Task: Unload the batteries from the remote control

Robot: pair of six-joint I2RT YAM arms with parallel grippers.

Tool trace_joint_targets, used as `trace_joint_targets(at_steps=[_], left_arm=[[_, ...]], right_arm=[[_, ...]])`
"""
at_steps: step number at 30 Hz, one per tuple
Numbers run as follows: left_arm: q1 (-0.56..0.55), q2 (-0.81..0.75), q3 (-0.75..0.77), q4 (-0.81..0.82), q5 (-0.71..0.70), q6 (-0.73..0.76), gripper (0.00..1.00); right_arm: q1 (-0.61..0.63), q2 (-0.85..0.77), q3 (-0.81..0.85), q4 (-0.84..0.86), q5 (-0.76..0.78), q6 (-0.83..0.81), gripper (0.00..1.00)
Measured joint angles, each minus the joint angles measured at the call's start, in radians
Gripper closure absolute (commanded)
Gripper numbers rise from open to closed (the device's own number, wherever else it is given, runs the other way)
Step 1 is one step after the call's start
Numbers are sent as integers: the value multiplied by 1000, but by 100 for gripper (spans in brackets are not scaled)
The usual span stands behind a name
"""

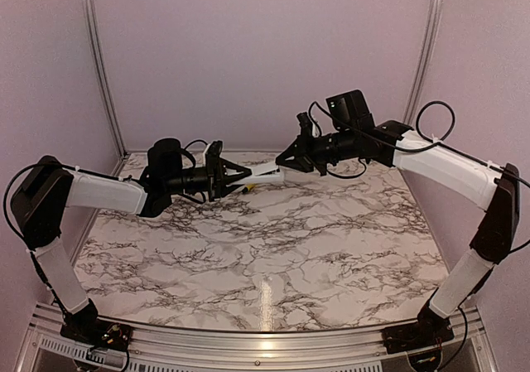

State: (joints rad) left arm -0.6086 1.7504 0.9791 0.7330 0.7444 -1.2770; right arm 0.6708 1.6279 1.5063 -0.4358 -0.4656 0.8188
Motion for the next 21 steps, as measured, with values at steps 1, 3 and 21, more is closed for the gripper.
trace_joint_targets(at_steps=[1, 3, 21], left_arm=[[0, 1, 0, -6, -5, 4, 100], [1, 6, 0, -13, -14, 7, 100], [-1, 36, 2, -25, -40, 39, 100]], right_arm=[[0, 4, 0, -5, 0, 0, 100], [-2, 12, 0, -14, 1, 0, 100], [-2, 79, 0, -61, -4, 0, 100]])
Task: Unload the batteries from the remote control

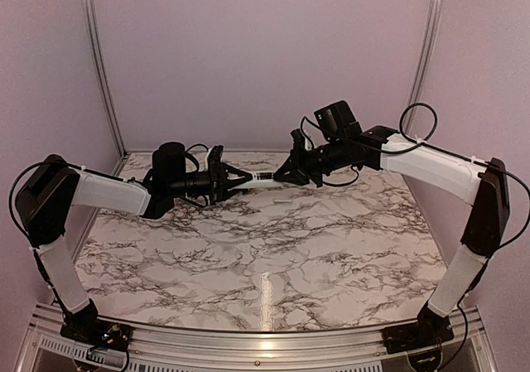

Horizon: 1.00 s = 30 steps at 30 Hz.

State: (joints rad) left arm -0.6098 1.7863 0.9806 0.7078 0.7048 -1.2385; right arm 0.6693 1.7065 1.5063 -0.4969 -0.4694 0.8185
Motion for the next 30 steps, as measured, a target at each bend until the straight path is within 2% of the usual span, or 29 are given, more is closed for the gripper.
trace_joint_targets(at_steps=[7, 10, 17, 25, 30], left_arm=[[0, 0, 0, -20, -3, 32, 100], [0, 0, -5, -43, -5, 54, 100], [0, -16, -61, -116, -11, 103, 100], [0, -31, -92, -200, -18, 164, 100], [-1, -58, -164, -213, -34, 177, 100]], right_arm=[[0, 0, -10, 4, 0, -1, 100], [0, 0, -21, 10, 0, -5, 94], [0, -13, -49, 13, 6, -35, 68], [0, -29, -31, -56, 61, -119, 20], [0, -31, 10, -116, 111, -169, 6]])
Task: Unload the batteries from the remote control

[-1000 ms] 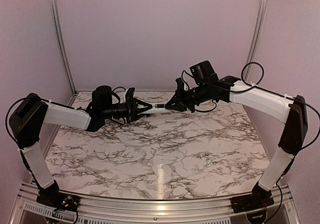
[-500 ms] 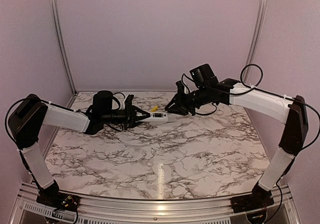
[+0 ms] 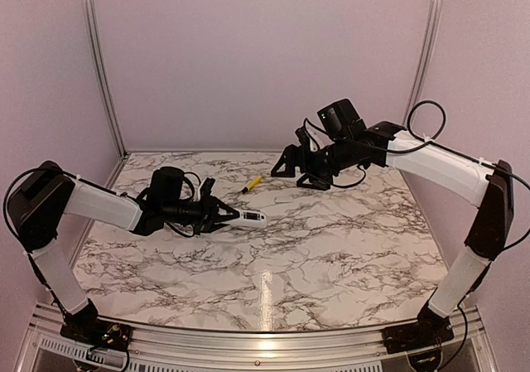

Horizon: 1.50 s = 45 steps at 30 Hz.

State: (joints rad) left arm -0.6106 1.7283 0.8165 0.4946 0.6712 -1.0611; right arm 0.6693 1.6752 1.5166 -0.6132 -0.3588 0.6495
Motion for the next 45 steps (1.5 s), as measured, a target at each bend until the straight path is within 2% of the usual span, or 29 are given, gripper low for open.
trace_joint_targets(at_steps=[3, 16, 33, 45], left_arm=[[-4, -13, -55, 3, -10, -2, 100], [-39, -40, -248, 48, -61, -11, 100], [-49, 21, -229, 80, -57, 44, 99], [-49, 26, -187, 10, -55, 125, 76]], right_arm=[[0, -2, 13, -25, 27, -29, 2], [0, -5, 24, -61, 70, -82, 2], [0, -45, -2, -61, 78, -101, 2], [0, -45, -5, -61, 81, -105, 2]])
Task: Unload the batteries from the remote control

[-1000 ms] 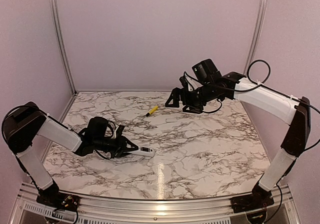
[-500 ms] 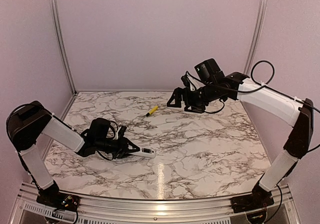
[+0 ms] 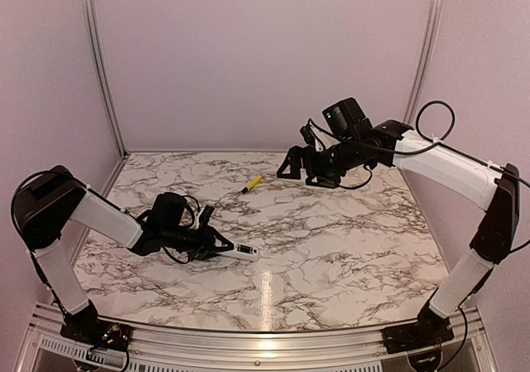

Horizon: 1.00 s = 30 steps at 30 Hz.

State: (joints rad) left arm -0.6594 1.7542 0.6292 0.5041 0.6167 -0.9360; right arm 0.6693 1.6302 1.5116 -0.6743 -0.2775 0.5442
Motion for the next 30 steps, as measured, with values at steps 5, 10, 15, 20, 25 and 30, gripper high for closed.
trace_joint_targets(at_steps=[5, 10, 15, 20, 25, 30], left_arm=[[0, 0, 16, -61, -21, 43, 67], [0, -2, 28, -131, -47, 80, 60], [0, -4, 47, -201, -78, 118, 43], [-3, -17, 76, -261, -106, 155, 35], [-4, -30, 96, -316, -135, 185, 28], [-5, -39, 127, -386, -168, 219, 22]], right_arm=[[0, 0, 0, 0, 0, -9, 1], [0, 0, 0, -1, 2, -22, 1], [0, 0, 0, -1, 12, -23, 2], [0, 0, 0, -2, 25, -25, 2], [0, -8, -2, -9, 37, -25, 2], [0, -29, -5, -19, 51, -25, 2]])
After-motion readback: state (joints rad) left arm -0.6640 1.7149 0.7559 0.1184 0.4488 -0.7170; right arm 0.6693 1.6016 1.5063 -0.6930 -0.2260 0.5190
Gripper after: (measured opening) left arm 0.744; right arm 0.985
